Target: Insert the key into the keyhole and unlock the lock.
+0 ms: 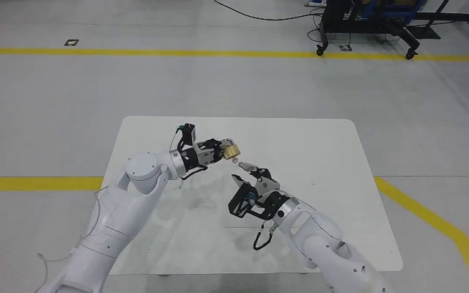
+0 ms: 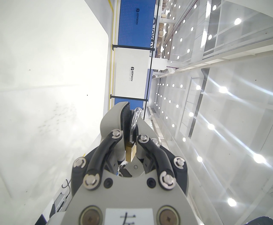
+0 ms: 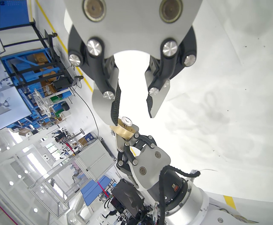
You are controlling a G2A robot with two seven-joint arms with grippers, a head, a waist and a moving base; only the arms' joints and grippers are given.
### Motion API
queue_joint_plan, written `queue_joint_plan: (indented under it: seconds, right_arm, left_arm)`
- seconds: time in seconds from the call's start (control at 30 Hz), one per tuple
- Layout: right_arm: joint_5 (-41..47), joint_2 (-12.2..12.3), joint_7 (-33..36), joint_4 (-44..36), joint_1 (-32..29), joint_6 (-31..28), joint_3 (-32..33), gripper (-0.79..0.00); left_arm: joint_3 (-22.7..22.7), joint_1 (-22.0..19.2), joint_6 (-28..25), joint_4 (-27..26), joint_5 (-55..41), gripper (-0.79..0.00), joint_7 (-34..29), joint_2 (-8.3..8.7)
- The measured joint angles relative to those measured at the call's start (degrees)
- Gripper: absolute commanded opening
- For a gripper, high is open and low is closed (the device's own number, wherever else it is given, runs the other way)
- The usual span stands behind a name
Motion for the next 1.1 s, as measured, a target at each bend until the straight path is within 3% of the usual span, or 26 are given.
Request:
queue_joint_plan:
  seconds: [0.3, 0.8, 0.9, 1.1]
  right_arm:
    - [-2.1, -1.2, 4.9, 1.0, 2.8, 0.7, -2.5, -0.502]
    - [-3.4, -2.7, 8.4, 2.2, 4.8, 1.2, -4.2, -0.680]
    - [-3.7, -2.9, 8.9, 2.3, 4.9, 1.3, -4.2, -0.785]
    - [-2.4, -3.3, 8.5, 2.7, 4.8, 1.1, -3.9, -0.785]
  left_arm:
    - [-0.2, 0.1, 0.2, -0.1, 0.5, -0.785, -0.5, -0.12]
    - [-0.5, 0.1, 0.5, 0.1, 1.3, -0.785, -1.0, -0.34]
    - [-0.5, 0.1, 0.5, 0.1, 1.2, -0.785, -1.2, -0.39]
    - [-0.6, 0.1, 0.3, 0.2, 1.4, -0.785, -1.5, -0.47]
